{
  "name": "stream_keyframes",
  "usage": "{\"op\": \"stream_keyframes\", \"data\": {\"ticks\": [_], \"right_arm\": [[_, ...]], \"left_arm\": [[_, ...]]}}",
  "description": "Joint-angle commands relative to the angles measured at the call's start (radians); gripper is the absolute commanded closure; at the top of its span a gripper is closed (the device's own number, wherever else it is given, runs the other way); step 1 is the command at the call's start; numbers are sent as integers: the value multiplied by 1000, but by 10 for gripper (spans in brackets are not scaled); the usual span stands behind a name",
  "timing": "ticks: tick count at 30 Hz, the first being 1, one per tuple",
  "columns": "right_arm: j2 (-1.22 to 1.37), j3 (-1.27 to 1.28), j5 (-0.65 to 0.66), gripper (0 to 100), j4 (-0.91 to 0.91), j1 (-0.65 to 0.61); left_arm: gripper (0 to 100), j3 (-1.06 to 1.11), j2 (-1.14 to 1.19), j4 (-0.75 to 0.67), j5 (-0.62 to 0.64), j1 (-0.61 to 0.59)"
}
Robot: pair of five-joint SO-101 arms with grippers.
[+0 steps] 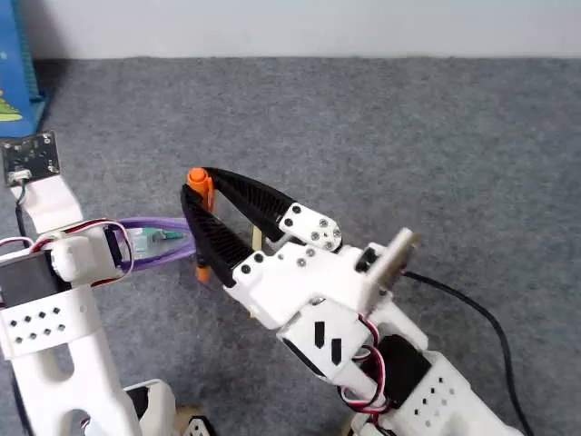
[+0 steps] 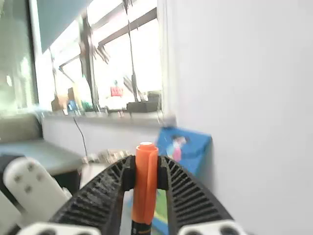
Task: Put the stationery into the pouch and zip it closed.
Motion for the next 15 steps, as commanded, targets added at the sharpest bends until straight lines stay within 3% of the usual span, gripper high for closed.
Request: {"op": "stream_keyframes", "data": {"ticks": [1,15], "right_arm": [[-12,-11,-40,991,-124,-7],[302,-11,-43,991,-452,58]], "left_arm": [[989,-33,15,-21,0,14],[989,-18,12,-21,0,11]]}}
